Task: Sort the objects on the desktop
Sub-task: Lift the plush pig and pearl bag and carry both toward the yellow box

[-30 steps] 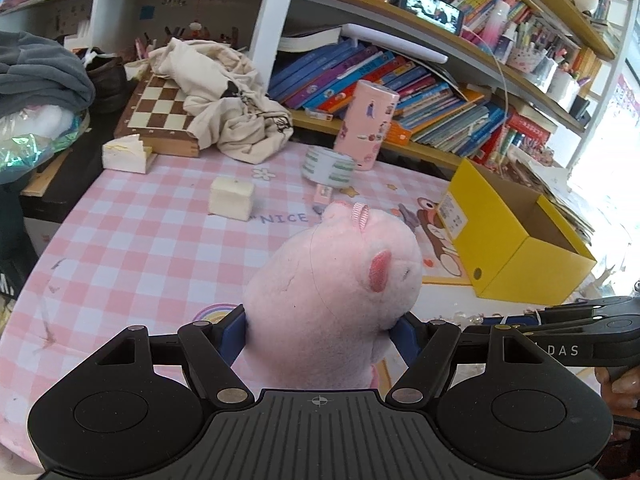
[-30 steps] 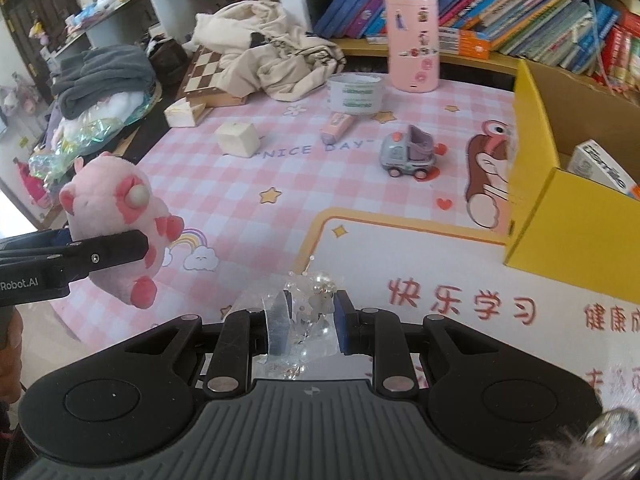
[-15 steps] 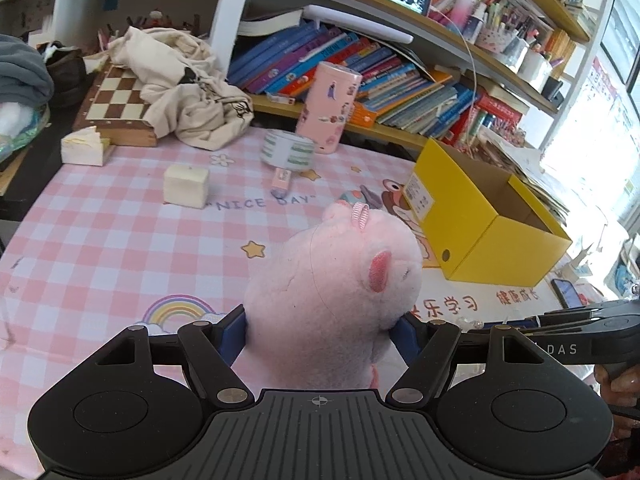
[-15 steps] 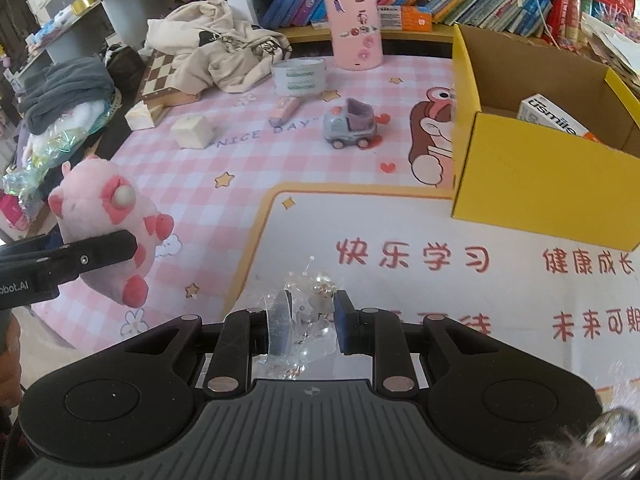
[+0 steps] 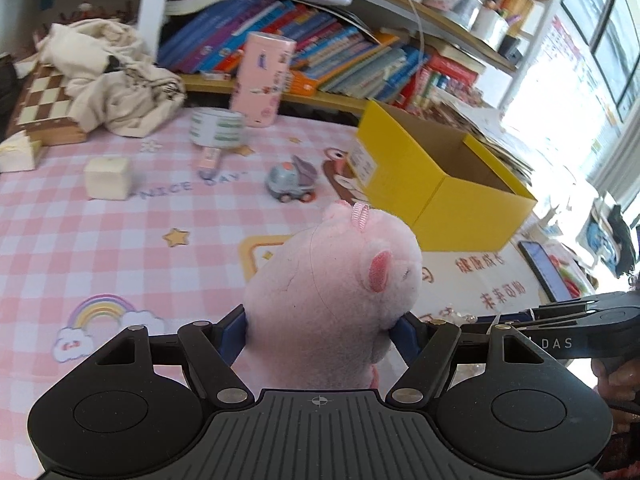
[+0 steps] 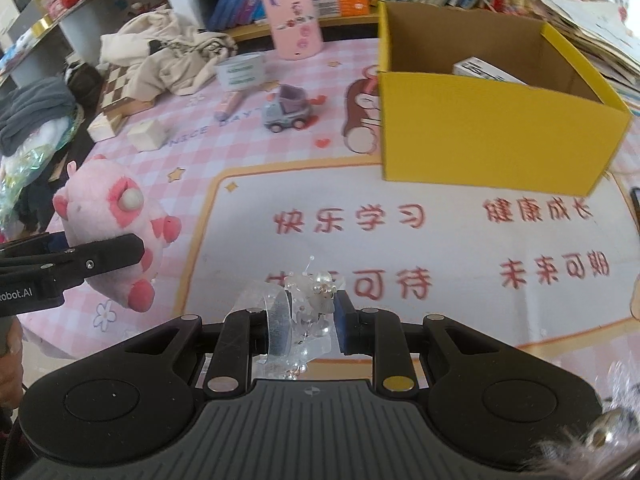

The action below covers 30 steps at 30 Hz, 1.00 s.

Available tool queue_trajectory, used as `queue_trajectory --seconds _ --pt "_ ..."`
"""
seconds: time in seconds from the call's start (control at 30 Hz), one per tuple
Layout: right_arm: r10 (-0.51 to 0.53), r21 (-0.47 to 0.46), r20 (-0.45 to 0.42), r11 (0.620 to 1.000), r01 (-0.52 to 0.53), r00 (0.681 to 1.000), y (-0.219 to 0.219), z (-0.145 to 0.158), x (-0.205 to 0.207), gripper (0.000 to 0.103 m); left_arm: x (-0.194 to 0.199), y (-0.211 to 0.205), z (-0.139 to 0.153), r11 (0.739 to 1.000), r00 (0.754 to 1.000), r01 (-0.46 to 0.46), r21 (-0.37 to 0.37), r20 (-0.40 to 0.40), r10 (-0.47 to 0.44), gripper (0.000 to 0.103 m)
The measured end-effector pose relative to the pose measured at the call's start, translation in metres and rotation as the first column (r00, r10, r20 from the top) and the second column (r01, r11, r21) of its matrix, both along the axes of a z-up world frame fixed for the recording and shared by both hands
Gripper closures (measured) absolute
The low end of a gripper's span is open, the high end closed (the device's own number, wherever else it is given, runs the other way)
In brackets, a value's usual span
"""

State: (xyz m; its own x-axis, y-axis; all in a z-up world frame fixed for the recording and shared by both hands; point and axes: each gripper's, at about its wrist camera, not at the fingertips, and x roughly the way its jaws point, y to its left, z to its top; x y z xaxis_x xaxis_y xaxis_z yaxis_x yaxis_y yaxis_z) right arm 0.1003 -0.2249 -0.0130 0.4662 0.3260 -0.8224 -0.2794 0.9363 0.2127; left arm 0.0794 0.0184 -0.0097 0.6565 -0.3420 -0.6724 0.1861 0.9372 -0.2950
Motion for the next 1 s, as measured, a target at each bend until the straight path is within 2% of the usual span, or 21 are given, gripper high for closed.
queue_trajectory --seconds 1.0 --pt "-0.149 -0.023 -0.026 0.989 0.148 0.989 -0.111 -0.001 0.027 0.082 0.058 -0.117 -0.004 0.983 0.982 0.186 0.009 -0.019 -0.186 0.030"
